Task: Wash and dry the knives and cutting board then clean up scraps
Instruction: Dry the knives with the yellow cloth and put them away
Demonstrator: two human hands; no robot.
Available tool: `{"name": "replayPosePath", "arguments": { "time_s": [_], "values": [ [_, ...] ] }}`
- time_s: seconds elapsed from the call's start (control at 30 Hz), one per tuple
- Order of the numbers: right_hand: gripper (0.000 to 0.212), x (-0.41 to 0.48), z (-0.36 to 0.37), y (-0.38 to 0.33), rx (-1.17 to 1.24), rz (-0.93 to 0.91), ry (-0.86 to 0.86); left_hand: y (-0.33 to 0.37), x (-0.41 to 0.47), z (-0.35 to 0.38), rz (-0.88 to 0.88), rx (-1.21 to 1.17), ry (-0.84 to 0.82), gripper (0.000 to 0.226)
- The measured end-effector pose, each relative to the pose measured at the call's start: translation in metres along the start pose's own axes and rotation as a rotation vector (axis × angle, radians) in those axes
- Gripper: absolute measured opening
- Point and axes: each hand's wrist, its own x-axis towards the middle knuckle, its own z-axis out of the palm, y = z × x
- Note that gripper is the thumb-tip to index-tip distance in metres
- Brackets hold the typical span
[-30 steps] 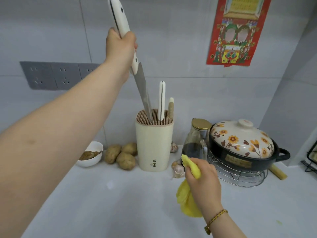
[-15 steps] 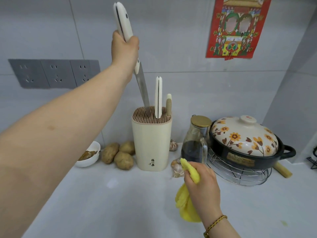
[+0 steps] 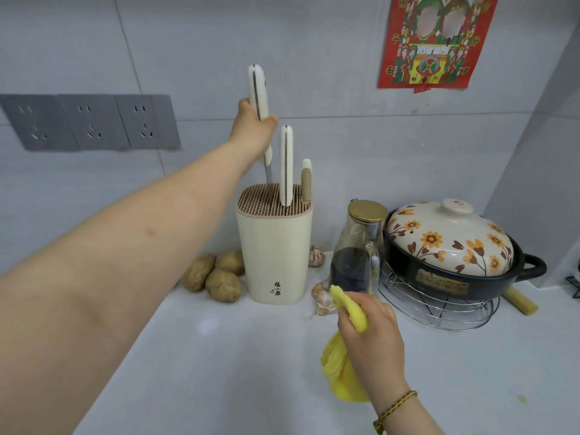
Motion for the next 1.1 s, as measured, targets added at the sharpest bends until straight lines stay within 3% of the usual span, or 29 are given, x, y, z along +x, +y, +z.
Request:
{"name": "replayPosePath", "arguments": {
  "time_s": [0.33, 0.63, 0.83, 0.97, 1.1],
  "values": [
    [0.02, 0.001, 0.002, 0.014, 0.016, -0.012, 0.019, -0.049, -0.008, 0.017, -0.079, 0.156, -0.13, 0.041],
    [0.021, 0.005, 0.001, 0.017, 0.038, -0.068, 0.028, -0.062, -0.006, 0.023, -0.085, 0.138, -0.163, 0.037],
    [0.021, 0.005, -0.005, 0.009, 0.052, -0.066, 0.03, -0.065, -0.013, 0.011, -0.132, 0.114, -0.096, 0.048],
    [0.024, -0.004, -0.019, -0.004, 0.062, -0.071, 0.037, -0.067, -0.028, -0.01, -0.141, 0.107, 0.018, 0.037],
    [0.031, -0.02, -0.036, -0.014, 0.052, -0.032, 0.085, -0.058, -0.06, -0.012, -0.116, 0.0, -0.084, 0.031]
  ]
}}
